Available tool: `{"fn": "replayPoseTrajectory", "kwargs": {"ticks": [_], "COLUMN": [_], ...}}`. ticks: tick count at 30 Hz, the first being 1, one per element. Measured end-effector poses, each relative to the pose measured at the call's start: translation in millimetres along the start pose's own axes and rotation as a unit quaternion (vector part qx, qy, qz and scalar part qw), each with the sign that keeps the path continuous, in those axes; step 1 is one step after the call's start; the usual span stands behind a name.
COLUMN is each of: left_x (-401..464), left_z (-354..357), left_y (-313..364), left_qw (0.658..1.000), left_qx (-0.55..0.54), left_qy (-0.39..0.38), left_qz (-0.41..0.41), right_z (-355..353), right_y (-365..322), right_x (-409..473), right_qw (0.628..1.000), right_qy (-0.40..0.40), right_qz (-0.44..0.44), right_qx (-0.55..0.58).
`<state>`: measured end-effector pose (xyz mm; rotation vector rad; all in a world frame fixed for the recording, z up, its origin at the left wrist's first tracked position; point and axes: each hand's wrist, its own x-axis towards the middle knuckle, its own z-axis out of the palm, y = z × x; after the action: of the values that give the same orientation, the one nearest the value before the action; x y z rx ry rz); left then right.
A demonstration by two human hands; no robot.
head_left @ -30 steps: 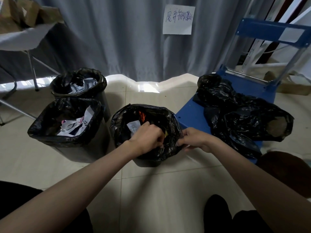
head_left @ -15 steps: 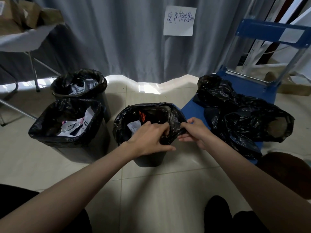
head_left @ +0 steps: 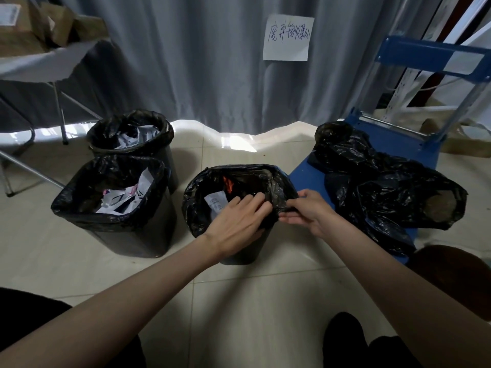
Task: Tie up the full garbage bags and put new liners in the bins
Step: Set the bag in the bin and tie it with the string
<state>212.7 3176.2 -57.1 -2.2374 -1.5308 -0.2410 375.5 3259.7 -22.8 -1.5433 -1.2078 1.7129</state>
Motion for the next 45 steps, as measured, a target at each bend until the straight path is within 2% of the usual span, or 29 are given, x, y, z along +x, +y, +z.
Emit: {"fn": "replayPoseTrajectory", "kwargs": {"ticks": [4,9,13,15,18,21,24,27,32,34,37,40,42,45], "left_x": [1,0,4,7,10,8,0,-11,-24,-25,-23,-20,-23,-34], "left_z": [-4,-1,-7,-17,-26,-28,-30,-28,-32,-36,-48,-58,-54,-31], "left_y": [-3,-8,-15,-20,-30,-38,-42,-54,-81,-88,-94,-96,-100,-112], "left_qw": [1.0,0.997,0.985,0.967,0.921,0.887,0.873,0.859,0.887,0.88,0.839,0.805,0.816,0.875], "left_qx": [-0.003,-0.031,-0.133,-0.218,-0.344,-0.397,-0.402,-0.373,-0.251,-0.286,-0.434,-0.504,-0.493,-0.339], "left_qy": [0.026,-0.014,-0.079,-0.107,-0.161,-0.217,-0.259,-0.336,-0.377,-0.364,-0.286,-0.253,-0.208,-0.074], "left_qz": [-0.013,-0.074,-0.082,-0.072,-0.084,-0.089,-0.091,-0.1,-0.089,-0.11,-0.162,-0.183,-0.218,-0.337], "right_z": [2,3,1,-3,-5,-2,3,8,15,15,12,9,10,14], "right_y": [-1,-1,4,8,10,8,8,6,5,4,2,2,3,5], "right_x": [0,0,9,16,21,21,20,17,17,20,22,23,22,21], "right_qw": [1.0,1.0,0.997,0.991,0.986,0.982,0.977,0.962,0.949,0.946,0.944,0.945,0.942,0.935], "right_qy": [-0.01,-0.021,0.022,0.053,0.065,0.06,0.063,0.073,0.069,0.081,0.095,0.084,0.069,0.062], "right_qz": [0.008,0.011,-0.019,-0.031,-0.036,-0.051,-0.068,-0.098,-0.123,-0.134,-0.132,-0.116,-0.111,-0.118], "right_qx": [0.023,0.019,-0.072,-0.118,-0.147,-0.169,-0.194,-0.246,-0.282,-0.284,-0.286,-0.295,-0.309,-0.329]}}
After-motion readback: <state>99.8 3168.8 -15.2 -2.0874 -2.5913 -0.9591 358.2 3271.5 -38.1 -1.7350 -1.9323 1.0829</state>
